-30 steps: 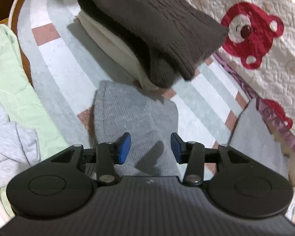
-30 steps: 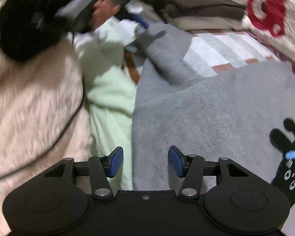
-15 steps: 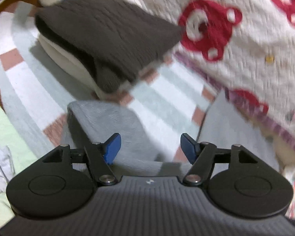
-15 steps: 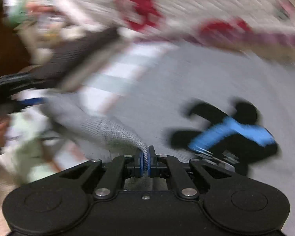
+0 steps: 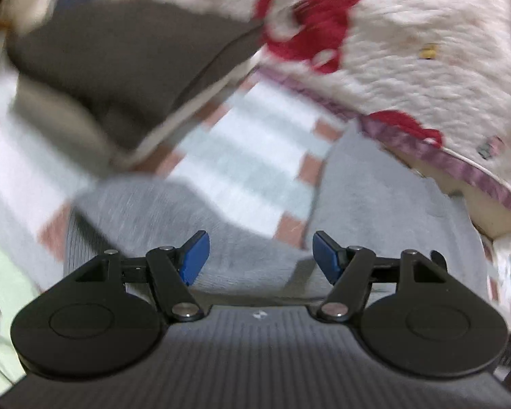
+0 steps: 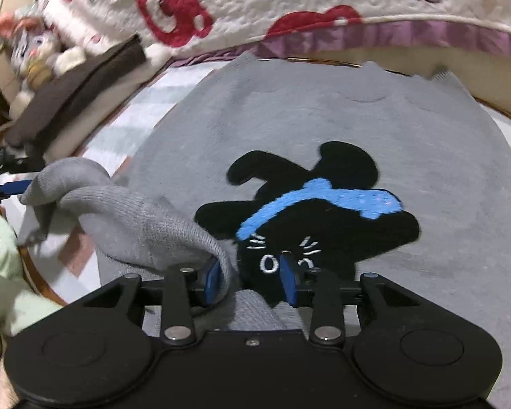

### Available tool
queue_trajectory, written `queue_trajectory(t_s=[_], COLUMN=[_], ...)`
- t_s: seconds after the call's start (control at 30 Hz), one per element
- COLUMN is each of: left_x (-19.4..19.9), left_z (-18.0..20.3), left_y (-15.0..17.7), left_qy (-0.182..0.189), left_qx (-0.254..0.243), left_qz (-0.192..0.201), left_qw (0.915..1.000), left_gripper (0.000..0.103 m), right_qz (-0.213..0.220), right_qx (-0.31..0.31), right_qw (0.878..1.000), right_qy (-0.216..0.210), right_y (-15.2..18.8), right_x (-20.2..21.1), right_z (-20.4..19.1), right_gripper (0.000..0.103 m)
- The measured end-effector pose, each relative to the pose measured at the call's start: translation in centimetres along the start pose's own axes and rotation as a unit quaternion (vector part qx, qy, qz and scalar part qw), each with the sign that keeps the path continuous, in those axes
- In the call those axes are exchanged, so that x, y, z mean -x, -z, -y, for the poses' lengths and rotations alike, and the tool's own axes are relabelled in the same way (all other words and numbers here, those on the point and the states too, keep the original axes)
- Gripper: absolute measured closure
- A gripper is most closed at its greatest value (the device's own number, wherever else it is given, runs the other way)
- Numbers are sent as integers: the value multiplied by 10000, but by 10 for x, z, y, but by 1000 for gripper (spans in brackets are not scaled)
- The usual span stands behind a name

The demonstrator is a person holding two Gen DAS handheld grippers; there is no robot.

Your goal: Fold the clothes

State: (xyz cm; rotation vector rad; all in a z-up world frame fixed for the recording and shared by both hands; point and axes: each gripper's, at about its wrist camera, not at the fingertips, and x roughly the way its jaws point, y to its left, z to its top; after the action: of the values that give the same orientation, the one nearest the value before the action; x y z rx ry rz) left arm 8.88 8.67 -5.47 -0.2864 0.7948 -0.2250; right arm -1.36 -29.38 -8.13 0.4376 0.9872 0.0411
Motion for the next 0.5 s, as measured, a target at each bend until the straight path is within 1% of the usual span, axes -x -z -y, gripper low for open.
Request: queue_trajectory(t_s=[0.03, 0.1, 0.13, 0.2, 0.23, 0.3, 0.33, 0.37, 0.4, 0.47, 0.5], left_x=[7, 21, 22, 15, 7, -13, -21, -29, -33, -41, -46], left_z=[10, 31, 39, 51, 55, 63, 67, 71, 75, 82, 85], left_y=[2, 5, 8, 13, 16, 25, 31, 38, 43, 55, 58], left_qy=[83, 251, 382, 648, 771, 959, 923, 885, 804, 643, 564], left_qx=[-236, -705, -896, -1107, -1167, -1338, -1501, -1662, -1813, -2112, -2211], left_qz=[178, 530, 547, 260, 20, -641, -889, -1133, -1204, -1345, -1357], left_qw=[9995, 9958, 9937, 9914, 9902, 9843, 9803, 9756, 9727, 9660, 9641], left_gripper=[36, 30, 26, 25, 25, 25, 25, 25, 25, 25, 25], right_qz=[2, 7, 9, 14, 19, 105, 120, 73, 19, -284, -449], right_qx=[-191, -574, -765, -1146, -1323, -1335, -1390, -1479, -1564, -1657, -1651], right_qw=[9998, 9982, 9969, 9929, 9906, 9897, 9878, 9840, 9792, 9688, 9667], right_qy=[-51, -153, -203, -305, -356, -497, -688, -993, -1295, -1821, -1904], right_y=[-1, -2, -3, -4, -5, 2, 5, 8, 12, 20, 25], right_x=[4, 12, 15, 23, 27, 47, 54, 59, 65, 64, 60], right_z=[6, 19, 25, 38, 44, 42, 41, 39, 38, 32, 29], right_gripper=[63, 63, 63, 62, 61, 59, 59, 58, 54, 45, 45])
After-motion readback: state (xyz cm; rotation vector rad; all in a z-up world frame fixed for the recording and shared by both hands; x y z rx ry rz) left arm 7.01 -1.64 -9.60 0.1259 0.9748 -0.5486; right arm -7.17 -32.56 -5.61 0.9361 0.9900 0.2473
